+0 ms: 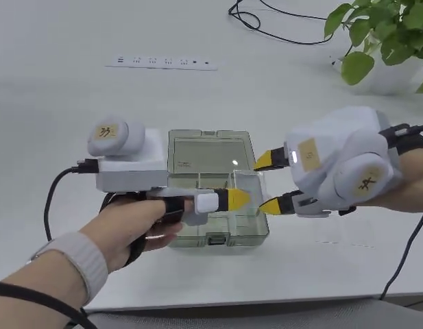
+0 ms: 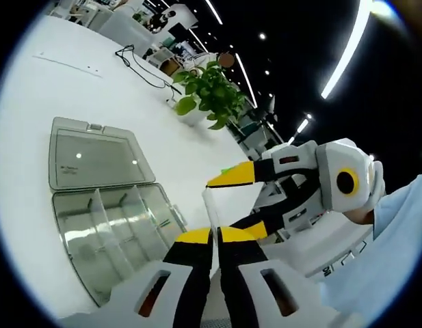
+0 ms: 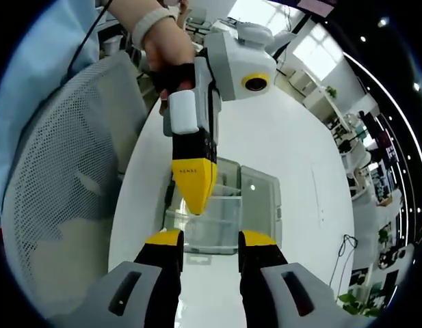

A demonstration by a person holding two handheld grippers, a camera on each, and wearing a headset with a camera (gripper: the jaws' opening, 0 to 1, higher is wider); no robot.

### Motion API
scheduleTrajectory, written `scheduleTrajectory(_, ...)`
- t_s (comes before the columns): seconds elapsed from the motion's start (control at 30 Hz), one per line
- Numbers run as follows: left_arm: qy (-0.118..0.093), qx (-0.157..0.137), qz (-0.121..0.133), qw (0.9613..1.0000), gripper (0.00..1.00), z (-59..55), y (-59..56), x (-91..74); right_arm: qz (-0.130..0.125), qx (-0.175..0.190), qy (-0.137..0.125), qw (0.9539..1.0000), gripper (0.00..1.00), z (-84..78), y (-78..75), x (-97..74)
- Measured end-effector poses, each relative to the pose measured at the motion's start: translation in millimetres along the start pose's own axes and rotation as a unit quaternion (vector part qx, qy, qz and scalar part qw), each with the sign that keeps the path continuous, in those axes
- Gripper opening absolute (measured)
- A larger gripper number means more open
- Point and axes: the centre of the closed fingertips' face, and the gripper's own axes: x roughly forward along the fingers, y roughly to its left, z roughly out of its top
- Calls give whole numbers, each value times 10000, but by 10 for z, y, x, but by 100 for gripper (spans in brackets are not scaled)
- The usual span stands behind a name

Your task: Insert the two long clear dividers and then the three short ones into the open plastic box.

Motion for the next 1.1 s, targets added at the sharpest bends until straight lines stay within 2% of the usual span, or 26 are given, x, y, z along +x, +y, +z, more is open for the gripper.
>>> scheduleTrajectory(0.33, -83, -135, -180, 9997, 0, 7, -29, -24, -51, -105, -41, 9999, 33, 33, 3, -29)
scheduleTrajectory(0.47, 0, 127, -314, 9994, 0, -31, -66, -42, -34, 106, -151, 9998, 34, 47, -16, -75)
scheduleTrajectory(0.63, 165, 624, -445, 9969, 0, -130, -69, -65, 191, 583, -410, 9973, 41, 63, -18, -163)
scheduleTrajectory(0.67, 231, 831, -493, 9951, 0, -151, -72, -73, 245, 698, -495, 9960, 41, 67, -30, -194)
scheduleTrajectory(0.7, 235, 902, -516, 9943, 0, -153, -76, -75, 285, 744, -516, 9955, 41, 68, -26, -203)
scheduleTrajectory(0.73, 249, 1085, -572, 9921, 0, -160, -89, -83, 441, 871, -526, 9938, 41, 56, -2, -232)
scheduleTrajectory(0.77, 270, 1138, -604, 9913, 0, -164, -103, -88, 491, 930, -559, 9929, 41, 57, -5, -248)
scheduleTrajectory(0.9, 326, 1594, -756, 9838, 0, -176, -125, -106, 857, 1118, -701, 9875, 39, 71, 31, -312)
scheduleTrajectory(0.93, 322, 1842, -765, 9794, 0, -177, -115, -110, 940, 1244, -728, 9851, 38, 32, 11, -299)
scheduleTrajectory(0.97, 338, 1929, -822, 9772, 0, -187, -126, -112, 981, 1269, -766, 9841, 38, 39, 1, -305)
scheduleTrajectory(1.03, 352, 2140, -820, 9727, 0, -190, -105, -118, 1223, 1423, -827, 9788, 37, 90, 48, -332)
scheduleTrajectory(1.07, 317, 2343, -863, 9678, 0, -185, -111, -119, 1357, 1569, -804, 9749, 37, 114, 80, -345)
scheduleTrajectory(1.1, 335, 2380, -871, 9668, 0, -197, -111, -124, 1320, 1504, -809, 9764, 37, 124, 51, -342)
